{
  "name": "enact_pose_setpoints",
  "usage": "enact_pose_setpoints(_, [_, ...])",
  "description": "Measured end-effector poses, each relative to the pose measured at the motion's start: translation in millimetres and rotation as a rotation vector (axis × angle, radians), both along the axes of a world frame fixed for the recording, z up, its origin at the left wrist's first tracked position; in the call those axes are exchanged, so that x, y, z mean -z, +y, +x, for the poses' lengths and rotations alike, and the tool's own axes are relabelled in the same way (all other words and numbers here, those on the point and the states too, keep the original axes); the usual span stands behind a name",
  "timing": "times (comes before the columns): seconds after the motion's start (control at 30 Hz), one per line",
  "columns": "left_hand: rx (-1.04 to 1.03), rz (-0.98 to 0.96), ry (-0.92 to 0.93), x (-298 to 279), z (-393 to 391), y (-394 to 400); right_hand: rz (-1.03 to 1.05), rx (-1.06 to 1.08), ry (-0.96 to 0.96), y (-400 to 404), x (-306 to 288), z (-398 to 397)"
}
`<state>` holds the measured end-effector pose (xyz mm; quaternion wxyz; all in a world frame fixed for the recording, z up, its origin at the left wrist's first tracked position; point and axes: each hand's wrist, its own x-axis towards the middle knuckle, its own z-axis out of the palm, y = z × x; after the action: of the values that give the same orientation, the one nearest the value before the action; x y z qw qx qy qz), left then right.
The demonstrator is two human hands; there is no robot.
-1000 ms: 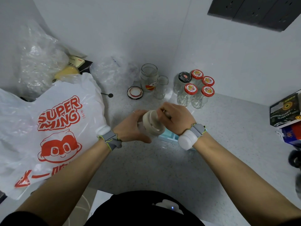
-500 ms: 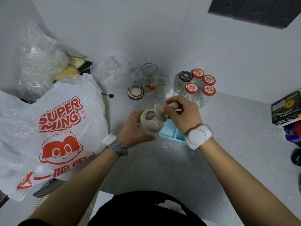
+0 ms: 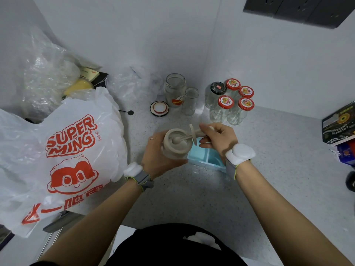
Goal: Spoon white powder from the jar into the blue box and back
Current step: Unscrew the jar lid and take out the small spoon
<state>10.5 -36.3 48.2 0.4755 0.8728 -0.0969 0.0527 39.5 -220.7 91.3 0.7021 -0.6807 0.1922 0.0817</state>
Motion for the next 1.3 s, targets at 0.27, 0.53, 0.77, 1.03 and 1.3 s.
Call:
enact_pose_setpoints(0.27, [-0.049,0.006,0.097,19.8,3.1,12.1,-0.158,-0.339,0.132,-14.1,12.0,-6.5])
enact_pose_setpoints(0.53, [-0.075,0.085,0.123,27.7,5.4,12.6,0.115,-0.254,0.22,-16.6,25.0,-11.8])
enact_pose_setpoints(0.77, [-0.05,0.177,0.292,62.8,22.7,6.4,0.255,-0.104,0.257,-9.8,47.7,-22.1])
enact_pose_setpoints(1.03, [-0.016,0.164,0.387,77.3,24.1,0.1,0.226,0.005,0.294,-1.8,57.3,-28.3])
enact_pose_setpoints(1.3, [0.045,0.144,0.406,69.6,17.0,7.9,0.4,0.143,0.255,-3.6,61.9,-28.1])
